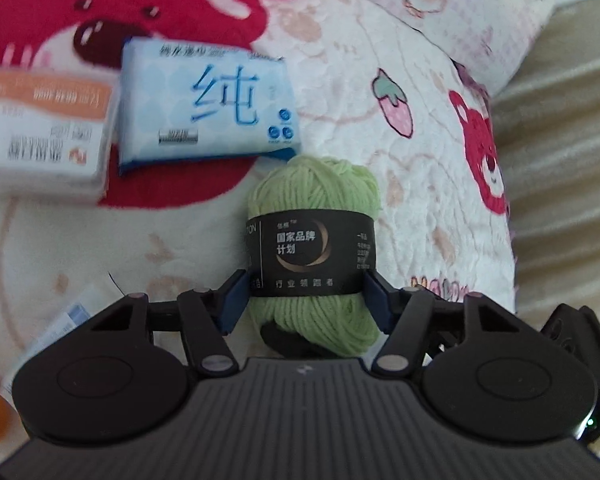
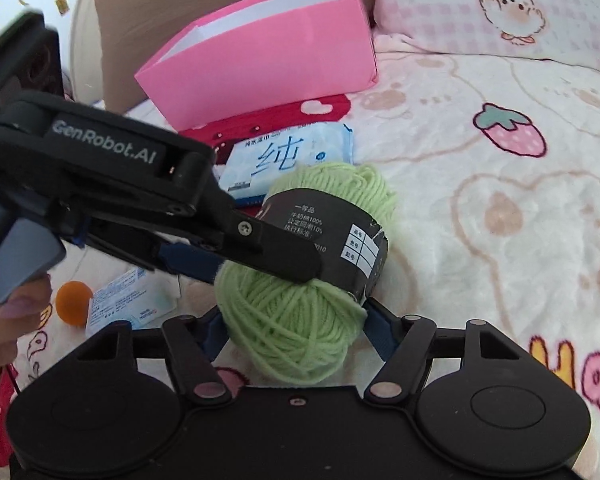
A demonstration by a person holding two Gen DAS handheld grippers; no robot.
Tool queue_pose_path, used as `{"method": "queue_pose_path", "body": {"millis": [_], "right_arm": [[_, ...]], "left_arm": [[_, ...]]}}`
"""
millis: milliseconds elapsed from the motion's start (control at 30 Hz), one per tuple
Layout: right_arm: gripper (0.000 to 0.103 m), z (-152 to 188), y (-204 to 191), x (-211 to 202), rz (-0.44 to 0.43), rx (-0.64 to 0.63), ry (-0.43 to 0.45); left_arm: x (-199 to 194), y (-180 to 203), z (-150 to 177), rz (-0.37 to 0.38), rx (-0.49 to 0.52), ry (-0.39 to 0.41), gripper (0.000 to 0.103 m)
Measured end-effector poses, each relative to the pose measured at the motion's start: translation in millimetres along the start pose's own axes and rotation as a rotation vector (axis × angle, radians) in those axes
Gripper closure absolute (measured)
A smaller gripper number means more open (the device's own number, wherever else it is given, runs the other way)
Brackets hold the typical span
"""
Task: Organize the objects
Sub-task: 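Close the left tool's fingers on the green yarn ball, then carry the yarn ball with the left tool over the pink box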
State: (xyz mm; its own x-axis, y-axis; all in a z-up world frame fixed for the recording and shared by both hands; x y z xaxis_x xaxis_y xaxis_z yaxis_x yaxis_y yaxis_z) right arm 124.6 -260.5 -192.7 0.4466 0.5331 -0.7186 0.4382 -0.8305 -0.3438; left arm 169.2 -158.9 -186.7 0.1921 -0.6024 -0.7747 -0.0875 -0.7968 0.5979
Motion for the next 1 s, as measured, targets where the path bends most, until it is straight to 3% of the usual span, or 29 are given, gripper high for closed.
{"method": "queue_pose_path", "body": {"millis": [100,233,367,700,1000], "right_arm": [[0.033,4,-3,-4,0.0,0.009,0.018],[0.034,15,-21,-7,0.1,-0.084,0.025],[0.034,19,-22,-26,0.073,-0.065,0.061],[0.034,6,-68,-56,0.004,-0.159,0.184],[0.034,-14,-94,-66,0.015,-0.132,0.156]], "left_arm": [[-4,10,1,-0.039,0.058,-0.01,0.046],[-7,28,17,-0.093,0.155,-0.01,0.046],[-21,33,31,-0.054,0.146,0.046,0.046],[-89,34,32,-0.052,0.11,0.126,0.048],[-128,41,29,-0.089,0.184,0.161,0.048]]}}
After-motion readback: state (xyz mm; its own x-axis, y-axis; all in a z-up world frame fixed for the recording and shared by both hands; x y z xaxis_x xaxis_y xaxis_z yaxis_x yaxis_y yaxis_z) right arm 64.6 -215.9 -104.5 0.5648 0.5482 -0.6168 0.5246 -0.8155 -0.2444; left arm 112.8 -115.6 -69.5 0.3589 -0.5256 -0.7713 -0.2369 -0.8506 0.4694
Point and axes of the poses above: each gripper's, at about its wrist camera, not at the fingertips, and x roughly the way its jaws point, y to its right, z to its underside, the point moved 6 cm from there along x, roughly the way its jaws point, and after that the axes turned 3 degrees about -z, right-handed, at the moved point
